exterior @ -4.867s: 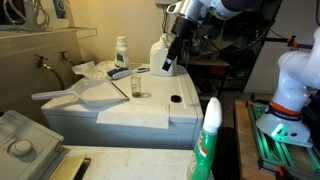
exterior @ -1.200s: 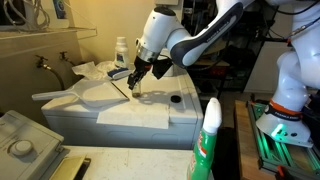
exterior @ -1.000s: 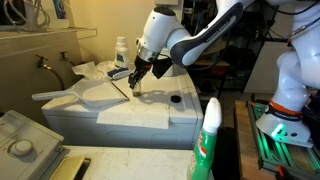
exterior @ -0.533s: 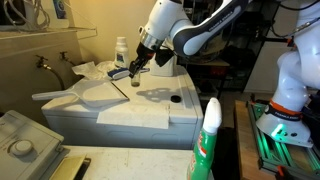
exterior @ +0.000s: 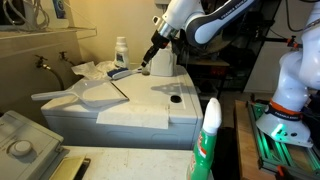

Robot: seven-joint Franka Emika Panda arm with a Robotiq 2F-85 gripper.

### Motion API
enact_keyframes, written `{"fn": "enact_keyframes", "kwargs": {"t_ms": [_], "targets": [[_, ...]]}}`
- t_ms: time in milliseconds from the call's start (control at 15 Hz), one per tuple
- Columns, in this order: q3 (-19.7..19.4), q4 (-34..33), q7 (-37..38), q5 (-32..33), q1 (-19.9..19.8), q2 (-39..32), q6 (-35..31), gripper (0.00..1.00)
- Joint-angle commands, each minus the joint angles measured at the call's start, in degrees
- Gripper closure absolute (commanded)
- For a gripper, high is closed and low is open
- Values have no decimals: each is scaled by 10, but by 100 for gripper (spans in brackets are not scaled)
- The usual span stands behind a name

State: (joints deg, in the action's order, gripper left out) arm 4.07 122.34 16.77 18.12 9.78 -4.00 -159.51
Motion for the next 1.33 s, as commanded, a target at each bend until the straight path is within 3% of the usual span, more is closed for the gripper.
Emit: {"fn": "enact_keyframes", "kwargs": {"t_ms": [0,133,200,600,733,1267], "targets": [[0,-1,0,0,0,0,0,47],[2,-6,1,0,3,-4,0,47],[3,-5,-1,-1,4,-3,-2,72],[41,35,-178,-114,-2,37,-108,72],[40,44,-217,-117,-2,44,-126,72],[-20,142,-223,-22,-54,90,-81,72]]}}
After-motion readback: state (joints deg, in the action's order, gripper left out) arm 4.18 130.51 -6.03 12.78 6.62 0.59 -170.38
